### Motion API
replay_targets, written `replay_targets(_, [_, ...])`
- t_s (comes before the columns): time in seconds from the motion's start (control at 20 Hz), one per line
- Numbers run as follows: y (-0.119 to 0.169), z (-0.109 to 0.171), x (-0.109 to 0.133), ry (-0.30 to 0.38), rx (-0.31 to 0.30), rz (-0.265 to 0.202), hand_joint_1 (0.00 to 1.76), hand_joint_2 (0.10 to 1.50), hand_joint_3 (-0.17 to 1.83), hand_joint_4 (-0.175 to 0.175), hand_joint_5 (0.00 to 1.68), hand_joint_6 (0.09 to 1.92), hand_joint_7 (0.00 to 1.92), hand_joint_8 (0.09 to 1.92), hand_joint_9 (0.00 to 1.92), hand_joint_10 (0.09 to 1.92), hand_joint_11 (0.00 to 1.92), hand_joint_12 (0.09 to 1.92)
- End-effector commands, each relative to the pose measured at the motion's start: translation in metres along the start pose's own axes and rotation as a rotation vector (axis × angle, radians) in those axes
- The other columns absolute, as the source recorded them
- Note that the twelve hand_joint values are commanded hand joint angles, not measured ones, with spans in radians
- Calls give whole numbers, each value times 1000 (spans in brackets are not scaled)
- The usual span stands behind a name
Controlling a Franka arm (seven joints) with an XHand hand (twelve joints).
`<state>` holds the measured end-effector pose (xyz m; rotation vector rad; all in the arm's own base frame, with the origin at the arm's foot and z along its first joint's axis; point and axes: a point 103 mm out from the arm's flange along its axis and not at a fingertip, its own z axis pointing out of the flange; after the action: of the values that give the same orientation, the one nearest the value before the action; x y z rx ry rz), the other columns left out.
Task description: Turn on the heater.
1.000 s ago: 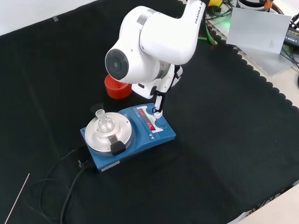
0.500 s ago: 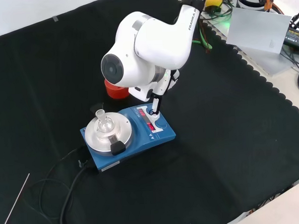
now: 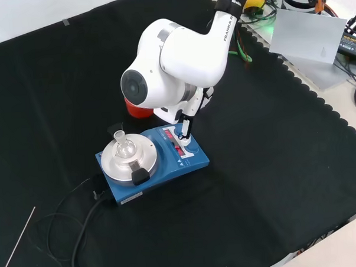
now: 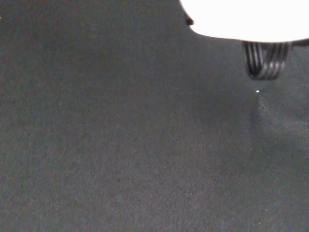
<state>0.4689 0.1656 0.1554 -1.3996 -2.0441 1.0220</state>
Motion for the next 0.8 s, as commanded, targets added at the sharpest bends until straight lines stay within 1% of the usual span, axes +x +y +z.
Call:
replay_targets(0.05, [1,0,2,-1,0,-4,1611,405,1452,-14,331,138,1843,1879,1920,1696,1754,1485])
replay_targets(0.8, [2,-1,1,-6,11,0,1610,405,1453,-14,341,131,1845,1875,1920,1695,1754,1484])
